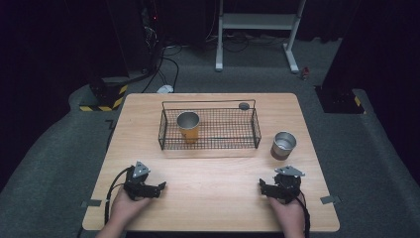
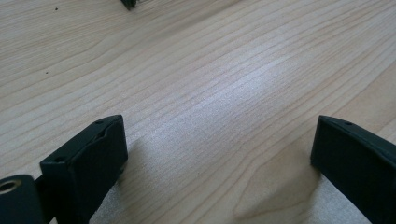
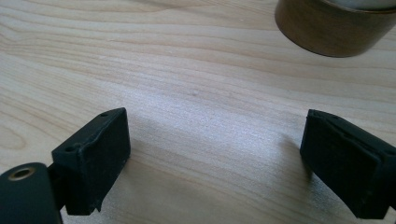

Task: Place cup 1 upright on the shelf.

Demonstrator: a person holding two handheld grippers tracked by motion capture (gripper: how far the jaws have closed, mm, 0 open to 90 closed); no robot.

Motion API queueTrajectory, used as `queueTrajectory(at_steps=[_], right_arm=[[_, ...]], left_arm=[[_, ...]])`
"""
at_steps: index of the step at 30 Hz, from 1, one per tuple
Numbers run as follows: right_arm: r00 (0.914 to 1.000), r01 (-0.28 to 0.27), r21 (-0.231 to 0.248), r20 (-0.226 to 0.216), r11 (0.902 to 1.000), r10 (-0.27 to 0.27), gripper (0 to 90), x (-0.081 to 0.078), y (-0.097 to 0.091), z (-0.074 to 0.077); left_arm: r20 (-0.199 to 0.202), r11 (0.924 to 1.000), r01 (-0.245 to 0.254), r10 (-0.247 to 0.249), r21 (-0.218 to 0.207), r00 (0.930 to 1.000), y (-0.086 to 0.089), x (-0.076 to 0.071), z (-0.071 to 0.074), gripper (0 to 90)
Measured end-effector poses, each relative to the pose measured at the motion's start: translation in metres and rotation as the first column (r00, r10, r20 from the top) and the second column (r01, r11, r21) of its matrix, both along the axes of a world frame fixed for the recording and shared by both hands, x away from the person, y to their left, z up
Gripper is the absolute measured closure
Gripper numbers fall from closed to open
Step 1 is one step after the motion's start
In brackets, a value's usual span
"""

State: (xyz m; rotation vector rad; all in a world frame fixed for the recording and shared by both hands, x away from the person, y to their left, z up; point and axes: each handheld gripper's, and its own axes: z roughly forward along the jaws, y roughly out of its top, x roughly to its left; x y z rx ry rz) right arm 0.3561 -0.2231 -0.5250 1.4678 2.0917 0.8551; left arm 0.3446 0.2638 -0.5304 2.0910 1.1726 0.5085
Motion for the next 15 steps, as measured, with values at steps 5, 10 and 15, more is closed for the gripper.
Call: queueTrajectory(at_steps=[5,10,15], right_arm=[[0.9996,0.013,0.019,0.023,0.9997,-0.014,8.8,-0.003,-0.003,0.004],[0.9985,0.015,0.020,0.052,0.9997,-0.016,9.1,-0.005,-0.005,0.010],[0.9984,0.017,0.020,0.053,0.9997,-0.018,8.9,-0.006,-0.007,0.012]], left_arm=[[-0.003,0.9999,-0.015,0.015,0.000,0.9999,0.000,-0.001,0.000,3.6],[-0.003,0.9999,-0.016,0.016,-0.001,0.9999,0.000,-0.001,0.000,3.4],[-0.004,0.9999,-0.016,0.016,-0.001,0.9999,0.000,-0.001,0.000,3.4]])
